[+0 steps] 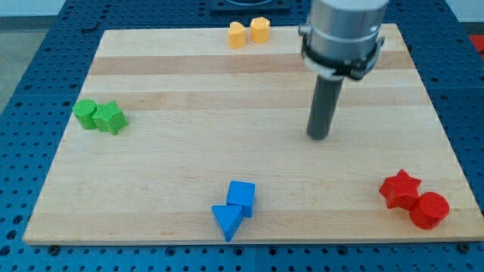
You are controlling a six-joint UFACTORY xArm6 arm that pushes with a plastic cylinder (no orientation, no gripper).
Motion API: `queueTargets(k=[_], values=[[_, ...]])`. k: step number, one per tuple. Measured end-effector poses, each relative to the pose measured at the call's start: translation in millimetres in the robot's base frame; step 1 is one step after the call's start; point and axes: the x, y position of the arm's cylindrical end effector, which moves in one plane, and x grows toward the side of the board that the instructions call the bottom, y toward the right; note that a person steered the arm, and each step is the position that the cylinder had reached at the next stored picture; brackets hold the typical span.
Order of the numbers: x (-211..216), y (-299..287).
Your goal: Move your arm towards the yellow hexagon
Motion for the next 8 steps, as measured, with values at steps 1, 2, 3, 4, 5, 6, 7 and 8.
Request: queueTargets(k=[1,2,3,4,5,6,7,8], values=[[-71,40],[-140,63],[-196,64],[-248,48],[-249,44],[-248,24],[-248,-35],[-248,-98]])
